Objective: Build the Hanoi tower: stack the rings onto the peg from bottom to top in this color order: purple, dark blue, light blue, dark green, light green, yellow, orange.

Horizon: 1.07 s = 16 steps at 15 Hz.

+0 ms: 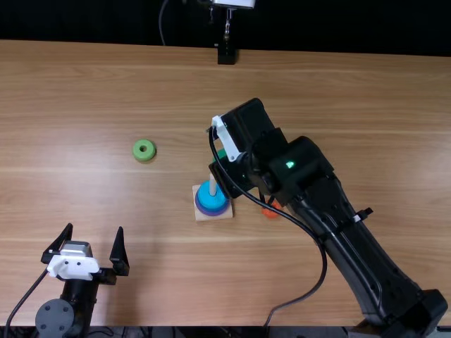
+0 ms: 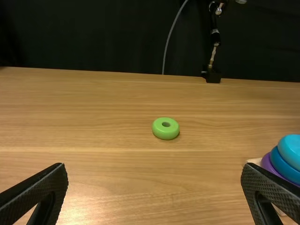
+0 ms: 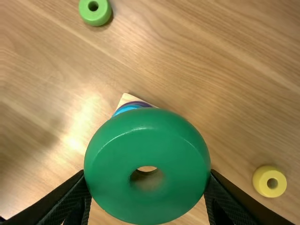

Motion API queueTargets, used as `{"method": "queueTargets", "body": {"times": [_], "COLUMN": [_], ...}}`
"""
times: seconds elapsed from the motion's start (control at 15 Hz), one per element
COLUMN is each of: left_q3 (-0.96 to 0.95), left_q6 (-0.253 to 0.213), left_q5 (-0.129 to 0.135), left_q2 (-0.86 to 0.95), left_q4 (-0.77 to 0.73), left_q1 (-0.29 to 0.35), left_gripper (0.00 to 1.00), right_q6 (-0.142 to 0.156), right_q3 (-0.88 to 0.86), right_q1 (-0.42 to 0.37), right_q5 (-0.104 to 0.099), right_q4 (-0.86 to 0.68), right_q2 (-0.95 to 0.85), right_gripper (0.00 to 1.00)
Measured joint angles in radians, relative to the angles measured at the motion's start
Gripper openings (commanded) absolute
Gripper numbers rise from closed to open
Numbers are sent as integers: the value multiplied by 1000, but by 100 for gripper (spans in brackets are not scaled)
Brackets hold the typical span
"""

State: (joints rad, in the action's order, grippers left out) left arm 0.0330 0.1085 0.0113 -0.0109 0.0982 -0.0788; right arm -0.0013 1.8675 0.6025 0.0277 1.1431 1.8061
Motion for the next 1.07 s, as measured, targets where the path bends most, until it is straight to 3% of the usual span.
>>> {"method": "queueTargets", "body": {"times": [0.47, 1.07], "left_q3": [0, 0], "left_q6": [0, 1], "left_q5": [-1, 0], "left_q2": [0, 0], "left_q4": [0, 0], "left_q1": [0, 0], "left_gripper": [100, 100], "right_q6": [0, 0], "right_q3": [19, 19], "right_q1": [63, 72], "right_q5": [-5, -6], "right_q4": [11, 10], "right_q2": [40, 67], "right_gripper": [0, 0]}}
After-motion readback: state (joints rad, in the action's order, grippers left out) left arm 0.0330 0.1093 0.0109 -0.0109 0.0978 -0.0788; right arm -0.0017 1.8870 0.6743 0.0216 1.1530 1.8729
